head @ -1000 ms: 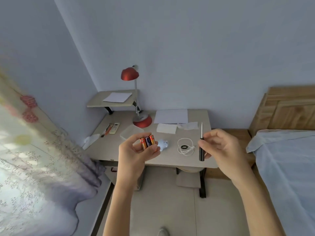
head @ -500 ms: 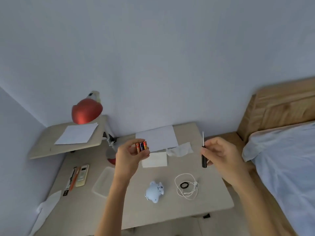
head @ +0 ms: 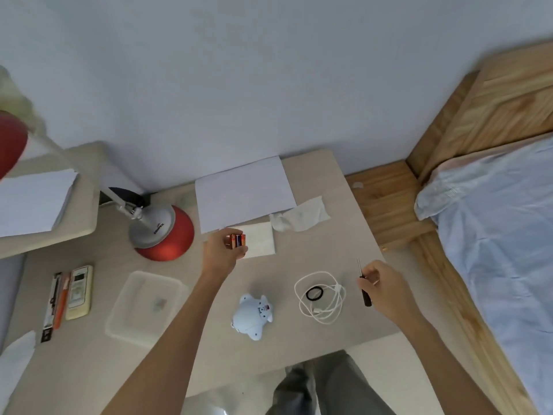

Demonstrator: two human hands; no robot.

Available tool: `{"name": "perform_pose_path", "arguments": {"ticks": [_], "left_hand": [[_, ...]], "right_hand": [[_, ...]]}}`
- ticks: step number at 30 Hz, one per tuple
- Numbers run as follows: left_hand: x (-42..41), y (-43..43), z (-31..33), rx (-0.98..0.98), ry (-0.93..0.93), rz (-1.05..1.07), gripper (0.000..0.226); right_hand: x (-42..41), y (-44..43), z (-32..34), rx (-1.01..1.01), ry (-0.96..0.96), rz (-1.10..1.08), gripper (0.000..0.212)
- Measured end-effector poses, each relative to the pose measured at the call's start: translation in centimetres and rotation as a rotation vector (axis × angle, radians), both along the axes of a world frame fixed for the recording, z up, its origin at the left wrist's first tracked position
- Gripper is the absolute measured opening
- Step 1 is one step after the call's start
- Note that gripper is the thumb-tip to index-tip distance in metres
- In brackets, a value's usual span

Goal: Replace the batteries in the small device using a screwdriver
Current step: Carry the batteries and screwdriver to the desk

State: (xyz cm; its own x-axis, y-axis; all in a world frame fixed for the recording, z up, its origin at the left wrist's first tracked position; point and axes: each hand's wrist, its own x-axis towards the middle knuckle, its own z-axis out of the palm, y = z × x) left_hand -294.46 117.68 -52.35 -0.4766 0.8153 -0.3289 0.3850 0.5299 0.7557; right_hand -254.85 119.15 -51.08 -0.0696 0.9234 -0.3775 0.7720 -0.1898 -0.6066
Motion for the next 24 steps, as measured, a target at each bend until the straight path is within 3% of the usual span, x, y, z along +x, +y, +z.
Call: {"name": "perform_pose_path", "arguments": {"ticks": [10, 24], "left_hand": [[0.2, 4.2, -6.1, -0.107, 0.109, -0.064, 0.034], [0.2, 3.7, -7.2, -0.166, 0.215, -0.119, 0.073]], "right_hand": [[1.4, -0.3, -6.2, -0.094, -0.255, 0.023, 0.013], [-0.3, -1.2, -6.7, 0.016, -0.371, 0.104, 0.014]]}}
